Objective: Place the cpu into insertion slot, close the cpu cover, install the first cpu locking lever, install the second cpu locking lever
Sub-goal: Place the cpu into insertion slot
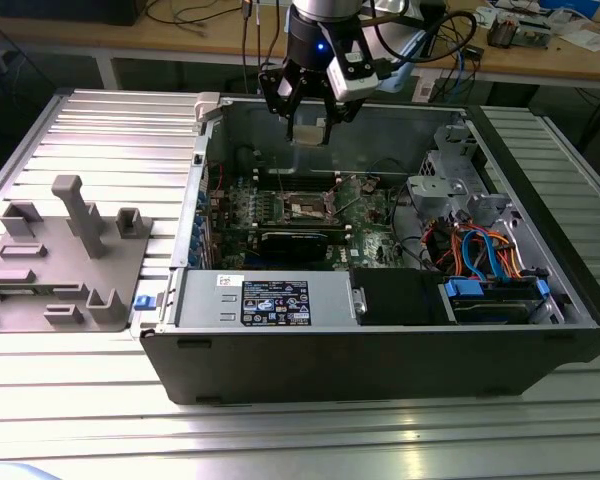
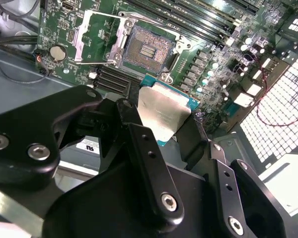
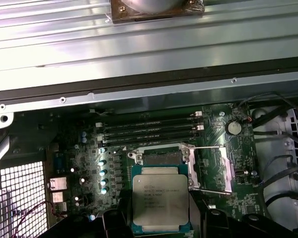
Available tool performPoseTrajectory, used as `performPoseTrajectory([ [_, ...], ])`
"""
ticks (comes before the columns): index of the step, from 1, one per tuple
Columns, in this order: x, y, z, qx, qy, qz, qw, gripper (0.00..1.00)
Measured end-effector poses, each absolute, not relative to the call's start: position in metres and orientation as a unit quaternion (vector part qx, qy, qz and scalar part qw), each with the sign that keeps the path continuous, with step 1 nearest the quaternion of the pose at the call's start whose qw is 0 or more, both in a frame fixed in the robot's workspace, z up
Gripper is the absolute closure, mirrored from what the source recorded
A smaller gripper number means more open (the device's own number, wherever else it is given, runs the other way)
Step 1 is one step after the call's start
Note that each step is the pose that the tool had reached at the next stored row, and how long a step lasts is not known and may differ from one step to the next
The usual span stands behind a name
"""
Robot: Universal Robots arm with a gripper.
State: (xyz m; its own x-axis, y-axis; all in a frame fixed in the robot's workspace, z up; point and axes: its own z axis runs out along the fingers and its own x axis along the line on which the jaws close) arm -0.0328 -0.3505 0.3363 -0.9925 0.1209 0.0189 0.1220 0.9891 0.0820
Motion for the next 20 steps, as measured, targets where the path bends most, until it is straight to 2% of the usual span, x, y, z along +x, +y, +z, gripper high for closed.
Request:
performPoseTrajectory([
  [20,-0.0328,-0.3505,0.3361,-0.085,-0.996,-0.037,0.006,0.46],
])
